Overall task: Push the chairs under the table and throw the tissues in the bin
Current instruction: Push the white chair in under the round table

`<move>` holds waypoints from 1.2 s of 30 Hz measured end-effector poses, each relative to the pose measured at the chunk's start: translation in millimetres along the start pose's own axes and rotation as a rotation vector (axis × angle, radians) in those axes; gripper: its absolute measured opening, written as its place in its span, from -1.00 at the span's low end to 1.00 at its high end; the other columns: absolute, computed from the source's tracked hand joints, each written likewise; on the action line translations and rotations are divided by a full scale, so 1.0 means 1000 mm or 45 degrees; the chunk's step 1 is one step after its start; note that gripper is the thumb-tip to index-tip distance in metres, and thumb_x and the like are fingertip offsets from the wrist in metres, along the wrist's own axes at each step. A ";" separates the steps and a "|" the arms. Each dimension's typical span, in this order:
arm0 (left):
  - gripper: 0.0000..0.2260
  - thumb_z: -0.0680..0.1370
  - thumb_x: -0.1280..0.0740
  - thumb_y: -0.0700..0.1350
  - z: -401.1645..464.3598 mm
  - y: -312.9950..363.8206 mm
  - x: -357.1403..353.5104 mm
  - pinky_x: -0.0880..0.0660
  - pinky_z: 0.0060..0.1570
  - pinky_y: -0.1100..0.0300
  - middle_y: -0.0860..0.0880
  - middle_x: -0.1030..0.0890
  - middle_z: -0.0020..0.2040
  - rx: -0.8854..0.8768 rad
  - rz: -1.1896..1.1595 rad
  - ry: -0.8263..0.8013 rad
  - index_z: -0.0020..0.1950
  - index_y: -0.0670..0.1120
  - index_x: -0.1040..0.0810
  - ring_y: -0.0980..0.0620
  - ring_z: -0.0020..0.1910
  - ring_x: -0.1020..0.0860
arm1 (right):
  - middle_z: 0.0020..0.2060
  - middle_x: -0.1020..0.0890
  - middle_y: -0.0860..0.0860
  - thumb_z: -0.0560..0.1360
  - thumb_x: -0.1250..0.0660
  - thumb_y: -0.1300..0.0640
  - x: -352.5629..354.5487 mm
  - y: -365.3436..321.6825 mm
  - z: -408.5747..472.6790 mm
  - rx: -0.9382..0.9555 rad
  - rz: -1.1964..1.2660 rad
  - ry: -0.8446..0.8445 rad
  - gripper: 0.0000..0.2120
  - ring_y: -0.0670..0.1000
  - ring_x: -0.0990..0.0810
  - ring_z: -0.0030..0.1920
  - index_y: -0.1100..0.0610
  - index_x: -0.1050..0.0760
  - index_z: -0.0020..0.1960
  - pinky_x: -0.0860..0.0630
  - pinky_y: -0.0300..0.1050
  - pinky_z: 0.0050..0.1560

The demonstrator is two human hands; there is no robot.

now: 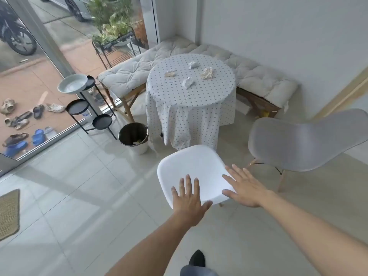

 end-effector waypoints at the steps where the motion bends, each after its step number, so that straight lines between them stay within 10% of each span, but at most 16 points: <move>1: -0.19 0.61 0.14 0.42 0.002 0.008 -0.005 0.12 0.51 -0.35 -0.18 0.36 0.62 0.001 0.012 -0.024 0.63 -0.07 0.33 -0.25 0.60 0.29 | 0.66 0.20 0.01 0.63 0.10 -0.39 -0.005 0.002 0.001 0.018 -0.011 -0.009 -0.26 0.05 0.32 0.62 0.01 0.01 0.67 0.19 0.20 0.60; 16: -0.36 0.70 0.09 0.24 0.036 0.064 -0.048 -0.28 0.38 -0.23 -0.27 -0.04 0.64 -0.065 0.035 -0.169 0.64 -0.12 0.10 -0.34 0.47 -0.26 | 0.59 -0.26 0.08 0.43 0.48 -0.52 -0.057 0.033 0.011 0.103 -0.056 -0.146 0.03 0.15 0.00 0.63 0.06 -0.19 0.59 0.16 0.19 0.60; 21: -0.57 0.71 0.01 0.13 0.039 0.063 -0.047 -0.40 0.08 -0.14 -0.19 -0.51 0.23 -0.088 0.070 -0.130 0.44 -0.13 -0.22 -0.24 0.11 -0.50 | 0.46 -0.43 0.09 0.40 0.57 -0.52 -0.057 0.033 0.017 0.156 -0.056 -0.057 0.11 0.20 -0.21 0.54 0.11 -0.32 0.51 0.09 0.22 0.59; 36: -0.75 0.69 -0.07 0.03 0.063 -0.009 -0.020 -0.36 0.00 -0.09 -0.15 -0.52 0.12 -0.183 0.092 -0.082 0.24 -0.11 -0.31 -0.21 0.04 -0.49 | 0.24 -0.54 0.07 0.51 0.40 -0.50 -0.043 -0.013 0.073 0.138 -0.037 0.030 -0.08 0.18 -0.42 0.26 0.07 -0.42 0.36 -0.18 0.12 0.47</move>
Point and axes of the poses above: each hand's wrist, its own z-axis towards the middle knuckle, its own x-axis out of the back of the hand, y = z × x, the point moved 5 cm from there along z, towards the middle knuckle
